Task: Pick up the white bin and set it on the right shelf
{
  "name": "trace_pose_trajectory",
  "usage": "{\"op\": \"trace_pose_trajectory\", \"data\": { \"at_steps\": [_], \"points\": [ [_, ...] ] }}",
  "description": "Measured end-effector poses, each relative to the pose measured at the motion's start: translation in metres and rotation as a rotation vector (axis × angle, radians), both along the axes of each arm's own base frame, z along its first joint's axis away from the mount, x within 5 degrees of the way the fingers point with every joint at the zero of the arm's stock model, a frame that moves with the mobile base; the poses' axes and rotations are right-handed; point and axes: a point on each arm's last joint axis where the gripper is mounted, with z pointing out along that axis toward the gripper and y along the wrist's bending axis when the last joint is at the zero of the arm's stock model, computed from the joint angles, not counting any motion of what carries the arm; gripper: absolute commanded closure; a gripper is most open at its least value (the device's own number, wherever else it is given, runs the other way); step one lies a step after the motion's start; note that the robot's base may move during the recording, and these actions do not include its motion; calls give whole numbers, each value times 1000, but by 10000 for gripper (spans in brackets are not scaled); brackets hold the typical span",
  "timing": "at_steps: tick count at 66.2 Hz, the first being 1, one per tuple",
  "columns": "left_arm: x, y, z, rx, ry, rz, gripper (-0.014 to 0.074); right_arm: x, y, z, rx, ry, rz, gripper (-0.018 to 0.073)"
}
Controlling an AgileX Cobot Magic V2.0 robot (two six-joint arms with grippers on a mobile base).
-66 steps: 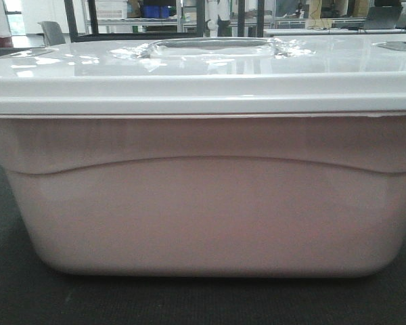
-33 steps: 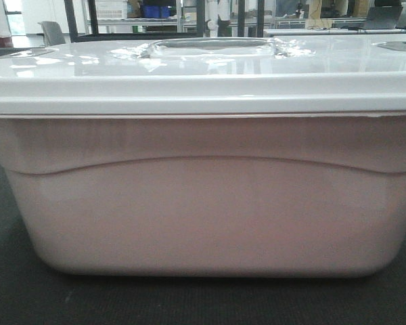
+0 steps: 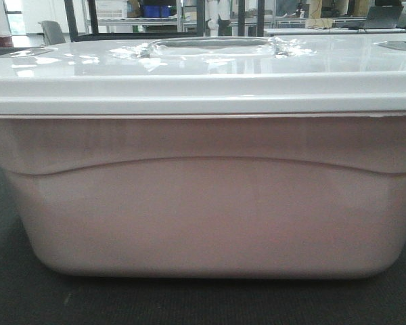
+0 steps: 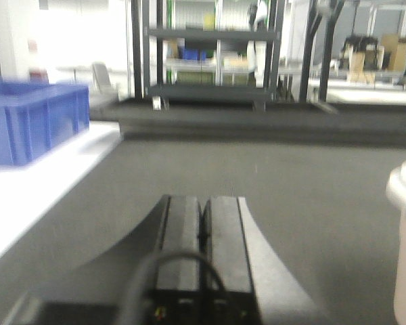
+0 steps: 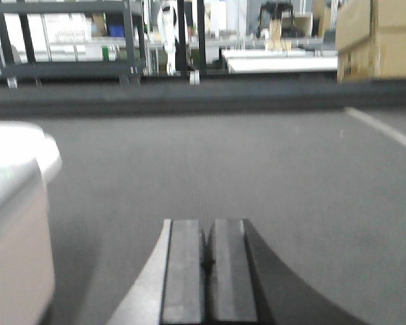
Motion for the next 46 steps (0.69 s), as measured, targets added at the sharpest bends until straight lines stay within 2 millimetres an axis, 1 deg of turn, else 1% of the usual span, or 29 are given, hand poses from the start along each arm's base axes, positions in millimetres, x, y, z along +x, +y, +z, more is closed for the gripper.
{"op": "trace_pose_trajectory", "data": {
  "at_steps": [3,8,15,20,21,27,33,41,46],
  "points": [
    [-2,0,13,14,1,3,713,-5,0,19,-1,-22,2,492],
    [0,0,27,26,27,6,713,-8,1,42,-2,-16,6,492],
    [6,0,51,33,57,8,713,-3,1,71,-2,14,8,492],
    [16,0,66,35,106,8,713,6,1,92,-1,49,10,492],
    [18,0,71,36,116,8,713,7,1,99,-1,47,10,492],
    [32,0,89,38,215,7,713,22,0,124,0,105,13,492],
    [51,0,104,41,356,7,713,37,0,147,2,184,19,492],
    [77,-1,112,45,558,6,713,65,0,163,6,350,27,492],
    [96,-1,110,47,709,4,713,85,-1,163,10,467,32,492]
  ]
}}
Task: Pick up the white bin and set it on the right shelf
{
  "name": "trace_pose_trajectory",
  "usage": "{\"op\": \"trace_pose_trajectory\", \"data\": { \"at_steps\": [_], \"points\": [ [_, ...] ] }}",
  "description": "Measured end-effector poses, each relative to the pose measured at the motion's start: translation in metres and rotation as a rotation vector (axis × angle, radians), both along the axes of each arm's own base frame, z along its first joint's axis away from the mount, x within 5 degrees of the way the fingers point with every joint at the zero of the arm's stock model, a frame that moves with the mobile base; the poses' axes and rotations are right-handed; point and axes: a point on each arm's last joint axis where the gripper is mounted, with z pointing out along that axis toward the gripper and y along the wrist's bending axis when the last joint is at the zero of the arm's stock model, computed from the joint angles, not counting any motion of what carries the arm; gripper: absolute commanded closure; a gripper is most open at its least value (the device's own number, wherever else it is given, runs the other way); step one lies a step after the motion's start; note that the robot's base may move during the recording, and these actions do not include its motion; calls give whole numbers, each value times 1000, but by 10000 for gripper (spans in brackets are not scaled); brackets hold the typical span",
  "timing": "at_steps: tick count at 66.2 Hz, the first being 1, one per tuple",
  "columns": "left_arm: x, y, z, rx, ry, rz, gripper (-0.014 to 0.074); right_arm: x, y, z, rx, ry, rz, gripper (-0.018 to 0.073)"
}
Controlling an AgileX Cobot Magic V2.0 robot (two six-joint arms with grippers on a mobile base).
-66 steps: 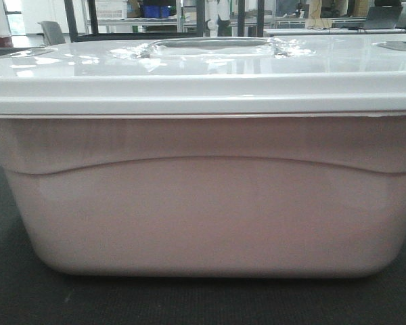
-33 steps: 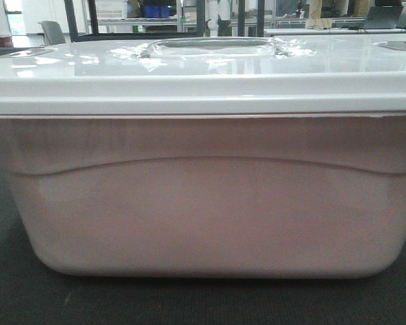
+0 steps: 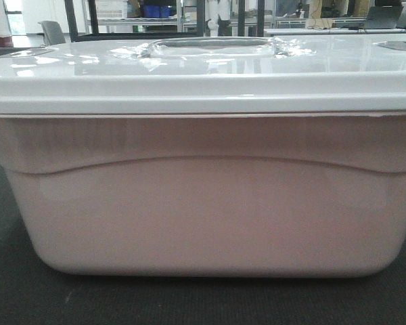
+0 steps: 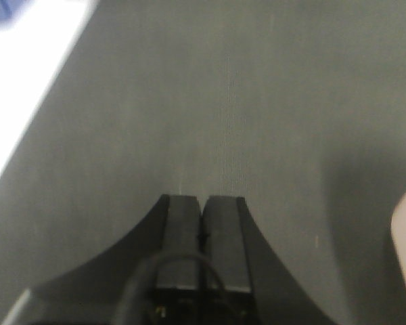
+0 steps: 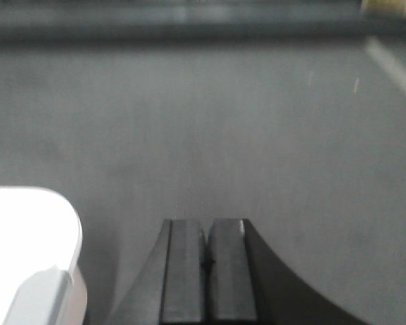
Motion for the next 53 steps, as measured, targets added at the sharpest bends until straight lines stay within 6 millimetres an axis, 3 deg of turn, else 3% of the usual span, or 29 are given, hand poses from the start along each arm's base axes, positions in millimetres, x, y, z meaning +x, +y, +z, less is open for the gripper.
{"op": "trace_pose_trajectory", "data": {
  "at_steps": [9,17,31,41,53],
  "points": [
    [29,-1,-7,0,189,1,713,30,-1,-8,6,231,10,492],
    [50,-1,-23,0,313,1,713,54,-1,-27,14,444,17,492],
    [76,-4,-50,-31,451,-3,713,75,-1,-63,26,774,29,492],
    [85,-9,-61,-99,502,-8,713,86,-2,-78,30,862,30,492],
    [92,-11,-69,-121,540,-7,713,88,-1,-80,37,874,33,492]
  ]
}}
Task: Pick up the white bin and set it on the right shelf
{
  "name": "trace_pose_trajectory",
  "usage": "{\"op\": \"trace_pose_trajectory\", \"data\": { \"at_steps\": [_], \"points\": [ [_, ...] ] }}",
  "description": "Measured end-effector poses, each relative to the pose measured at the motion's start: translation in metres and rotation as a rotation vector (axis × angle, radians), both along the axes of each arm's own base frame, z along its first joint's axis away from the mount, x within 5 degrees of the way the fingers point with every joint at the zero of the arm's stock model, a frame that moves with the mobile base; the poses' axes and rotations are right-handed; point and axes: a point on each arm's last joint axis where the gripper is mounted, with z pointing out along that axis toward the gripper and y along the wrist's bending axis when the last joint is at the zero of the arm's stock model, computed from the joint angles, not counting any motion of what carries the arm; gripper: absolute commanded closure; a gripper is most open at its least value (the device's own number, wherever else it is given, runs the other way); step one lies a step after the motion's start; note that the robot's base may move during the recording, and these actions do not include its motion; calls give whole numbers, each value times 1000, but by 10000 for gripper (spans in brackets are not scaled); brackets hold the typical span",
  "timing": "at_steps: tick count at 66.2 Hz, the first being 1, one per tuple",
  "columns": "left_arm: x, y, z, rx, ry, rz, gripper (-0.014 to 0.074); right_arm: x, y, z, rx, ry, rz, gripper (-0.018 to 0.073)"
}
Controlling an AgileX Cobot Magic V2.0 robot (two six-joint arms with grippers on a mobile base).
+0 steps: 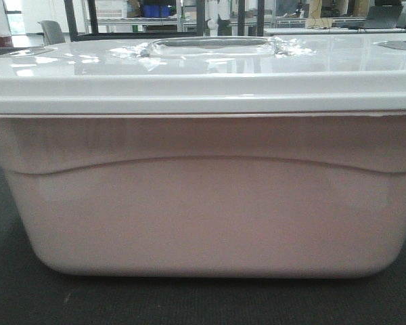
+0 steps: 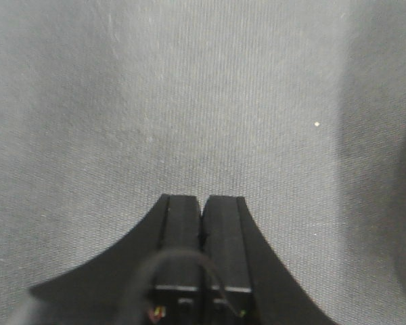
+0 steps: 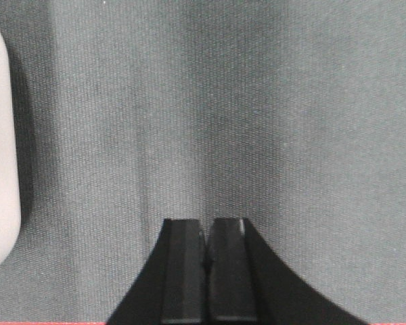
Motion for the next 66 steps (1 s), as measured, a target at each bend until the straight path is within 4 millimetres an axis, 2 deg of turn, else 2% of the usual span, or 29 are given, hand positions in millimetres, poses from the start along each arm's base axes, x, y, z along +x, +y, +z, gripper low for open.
{"op": "trace_pose_trajectory", "data": {
  "at_steps": [44,48,53,57,62,64,66],
  "points": [
    [4,0,-2,-3,-5,3,703,1,0,2,2,-15,-1,474],
    [4,0,-2,-3,-7,3,667,1,0,2,2,-17,-1,421],
    [4,0,-2,-3,-7,3,576,2,0,2,4,-19,-1,295],
    [4,0,-2,-5,-7,4,461,2,0,2,3,-23,-1,146],
    [4,0,-2,-5,-9,4,276,2,0,2,3,-23,-1,-29],
    [4,0,-2,-5,-9,4,230,2,0,2,3,-27,-2,-80],
    [4,0,-2,-5,-9,4,197,2,0,3,3,-29,-2,-83]
  ]
}}
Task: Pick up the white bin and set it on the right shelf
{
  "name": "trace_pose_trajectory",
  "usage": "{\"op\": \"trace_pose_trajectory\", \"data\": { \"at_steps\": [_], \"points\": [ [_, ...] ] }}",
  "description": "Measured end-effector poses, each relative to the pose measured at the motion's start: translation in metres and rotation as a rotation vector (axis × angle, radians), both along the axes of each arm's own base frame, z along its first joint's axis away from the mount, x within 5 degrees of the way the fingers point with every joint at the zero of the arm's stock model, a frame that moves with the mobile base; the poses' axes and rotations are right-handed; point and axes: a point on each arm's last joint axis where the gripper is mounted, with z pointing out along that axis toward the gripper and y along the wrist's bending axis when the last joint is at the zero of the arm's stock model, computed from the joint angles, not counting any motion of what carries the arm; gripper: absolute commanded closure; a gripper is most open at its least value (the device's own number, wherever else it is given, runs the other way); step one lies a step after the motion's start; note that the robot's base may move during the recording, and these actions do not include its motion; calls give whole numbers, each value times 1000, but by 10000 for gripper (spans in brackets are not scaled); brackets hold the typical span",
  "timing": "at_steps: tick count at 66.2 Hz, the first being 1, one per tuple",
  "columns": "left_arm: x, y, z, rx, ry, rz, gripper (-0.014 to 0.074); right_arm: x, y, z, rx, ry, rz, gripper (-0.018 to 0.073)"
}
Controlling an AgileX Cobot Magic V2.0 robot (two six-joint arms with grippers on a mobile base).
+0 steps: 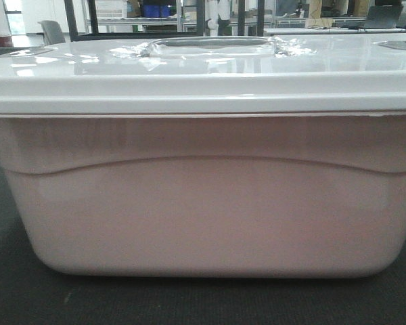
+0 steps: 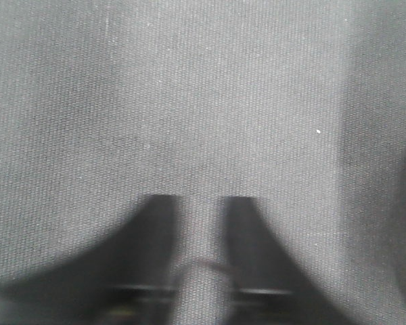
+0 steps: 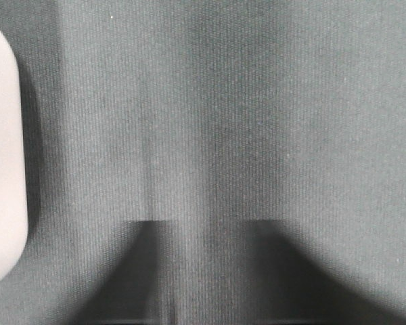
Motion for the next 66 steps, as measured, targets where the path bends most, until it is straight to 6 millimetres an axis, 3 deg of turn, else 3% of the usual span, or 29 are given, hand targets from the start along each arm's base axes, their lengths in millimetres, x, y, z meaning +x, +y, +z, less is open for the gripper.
{"op": "trace_pose_trajectory", "data": {
  "at_steps": [11,23,50,57,66],
  "points": [
    [0,0,0,-5,0,1,181,0,0,0,0,0,0,-65],
    [0,-5,5,-74,17,9,230,1,4,3,48,-12,-3,-65],
    [3,-23,70,-247,-63,-104,284,9,30,64,338,-211,74,-65],
    [3,-33,84,-353,-105,-182,284,9,37,69,409,-232,121,-65],
    [7,-45,84,-463,-84,-286,284,16,39,69,483,-258,128,-65]
  ]
}}
